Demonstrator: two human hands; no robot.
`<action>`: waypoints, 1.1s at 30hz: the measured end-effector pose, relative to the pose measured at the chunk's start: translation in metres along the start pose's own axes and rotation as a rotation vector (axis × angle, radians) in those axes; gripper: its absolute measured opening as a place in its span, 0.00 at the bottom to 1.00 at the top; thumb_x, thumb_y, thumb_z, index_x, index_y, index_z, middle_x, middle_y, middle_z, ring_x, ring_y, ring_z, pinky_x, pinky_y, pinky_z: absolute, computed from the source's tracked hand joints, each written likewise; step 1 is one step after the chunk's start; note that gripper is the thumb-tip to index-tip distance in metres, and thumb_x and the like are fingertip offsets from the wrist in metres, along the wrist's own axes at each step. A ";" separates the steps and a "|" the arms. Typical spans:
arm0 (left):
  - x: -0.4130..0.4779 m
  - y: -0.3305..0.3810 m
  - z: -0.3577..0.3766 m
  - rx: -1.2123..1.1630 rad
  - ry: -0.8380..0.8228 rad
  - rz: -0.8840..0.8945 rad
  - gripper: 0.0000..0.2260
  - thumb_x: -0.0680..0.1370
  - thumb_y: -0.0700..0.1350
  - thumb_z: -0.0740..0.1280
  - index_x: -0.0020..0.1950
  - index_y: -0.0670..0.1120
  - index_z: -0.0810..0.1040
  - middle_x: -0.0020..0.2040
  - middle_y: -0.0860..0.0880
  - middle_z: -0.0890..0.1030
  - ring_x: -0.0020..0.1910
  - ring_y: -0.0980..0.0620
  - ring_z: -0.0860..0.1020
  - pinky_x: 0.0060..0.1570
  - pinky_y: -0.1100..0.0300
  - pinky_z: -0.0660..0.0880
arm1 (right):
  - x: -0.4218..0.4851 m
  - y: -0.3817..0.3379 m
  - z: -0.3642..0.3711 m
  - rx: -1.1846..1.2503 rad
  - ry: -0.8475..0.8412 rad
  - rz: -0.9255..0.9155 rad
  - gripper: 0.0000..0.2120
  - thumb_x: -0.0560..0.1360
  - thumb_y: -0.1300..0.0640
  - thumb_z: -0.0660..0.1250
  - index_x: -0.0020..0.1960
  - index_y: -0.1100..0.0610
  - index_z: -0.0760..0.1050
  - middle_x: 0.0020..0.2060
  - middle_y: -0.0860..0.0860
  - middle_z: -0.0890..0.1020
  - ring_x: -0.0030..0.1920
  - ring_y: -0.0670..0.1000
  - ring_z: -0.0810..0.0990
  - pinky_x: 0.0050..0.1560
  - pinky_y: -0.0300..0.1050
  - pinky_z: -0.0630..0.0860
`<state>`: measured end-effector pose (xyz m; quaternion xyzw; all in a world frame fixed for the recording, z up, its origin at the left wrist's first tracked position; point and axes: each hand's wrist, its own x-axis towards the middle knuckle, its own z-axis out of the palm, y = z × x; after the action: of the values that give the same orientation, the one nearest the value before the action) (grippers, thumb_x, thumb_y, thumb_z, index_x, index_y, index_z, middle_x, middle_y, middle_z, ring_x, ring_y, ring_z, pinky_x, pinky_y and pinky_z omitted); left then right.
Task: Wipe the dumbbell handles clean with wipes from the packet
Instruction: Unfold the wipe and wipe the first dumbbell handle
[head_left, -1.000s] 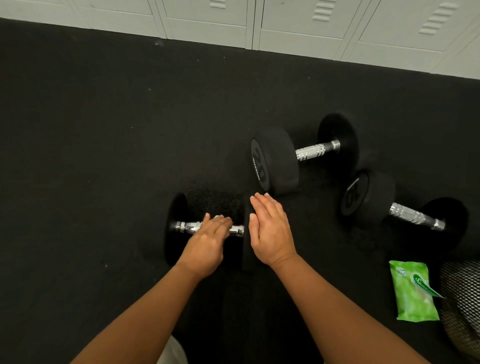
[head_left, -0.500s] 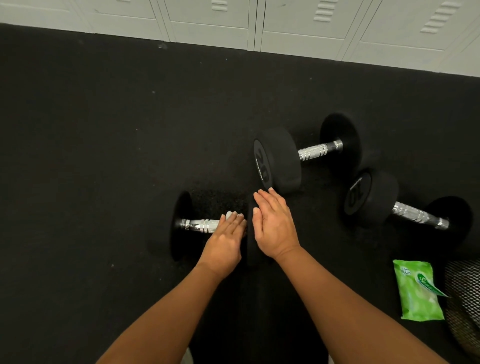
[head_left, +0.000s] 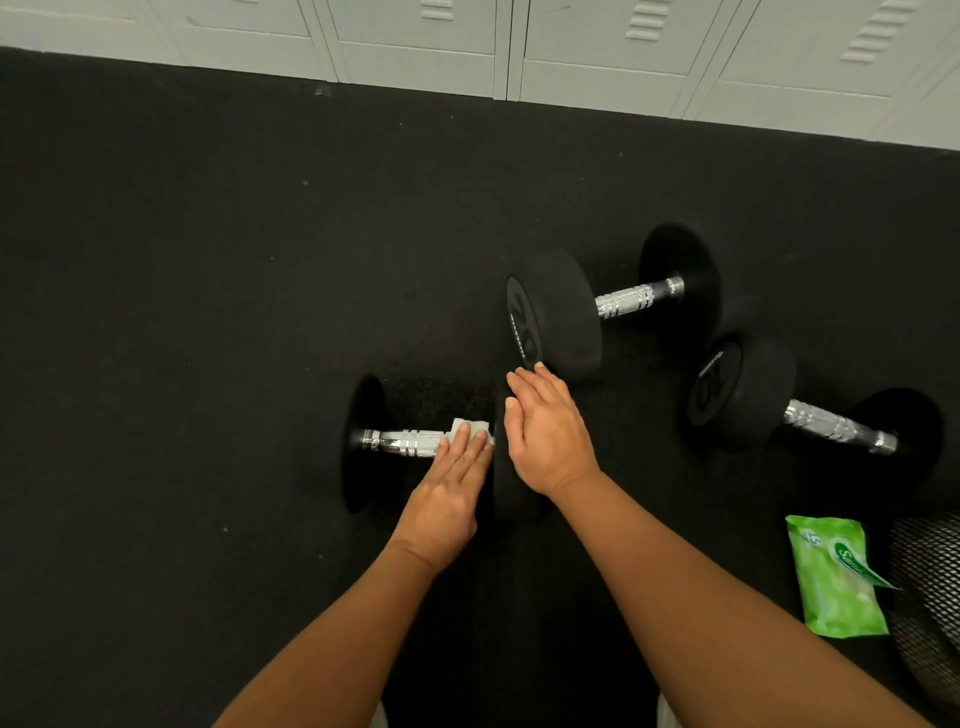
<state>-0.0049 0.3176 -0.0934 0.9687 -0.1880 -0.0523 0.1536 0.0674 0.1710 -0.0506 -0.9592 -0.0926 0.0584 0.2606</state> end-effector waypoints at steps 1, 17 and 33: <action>-0.002 -0.001 0.001 -0.011 0.013 0.000 0.31 0.65 0.31 0.69 0.68 0.35 0.69 0.69 0.39 0.71 0.70 0.40 0.67 0.69 0.45 0.63 | 0.000 0.000 0.000 0.002 -0.003 0.000 0.32 0.76 0.45 0.40 0.70 0.60 0.68 0.68 0.54 0.72 0.74 0.52 0.60 0.73 0.46 0.58; -0.001 0.002 0.001 -0.240 0.050 -0.019 0.30 0.78 0.39 0.50 0.76 0.42 0.39 0.74 0.40 0.60 0.75 0.45 0.57 0.74 0.52 0.51 | 0.007 0.002 -0.001 0.024 -0.043 0.013 0.21 0.82 0.53 0.51 0.71 0.60 0.66 0.70 0.54 0.70 0.74 0.50 0.58 0.74 0.43 0.55; 0.000 -0.013 -0.006 -0.092 -0.042 -0.056 0.29 0.78 0.32 0.56 0.76 0.44 0.50 0.77 0.48 0.45 0.75 0.49 0.38 0.71 0.58 0.33 | 0.004 0.000 -0.001 0.045 -0.045 0.012 0.24 0.80 0.51 0.49 0.71 0.60 0.67 0.69 0.55 0.71 0.73 0.52 0.61 0.74 0.48 0.59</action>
<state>0.0003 0.3304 -0.0920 0.9642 -0.1613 -0.0855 0.1923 0.0712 0.1708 -0.0497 -0.9522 -0.0912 0.0836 0.2794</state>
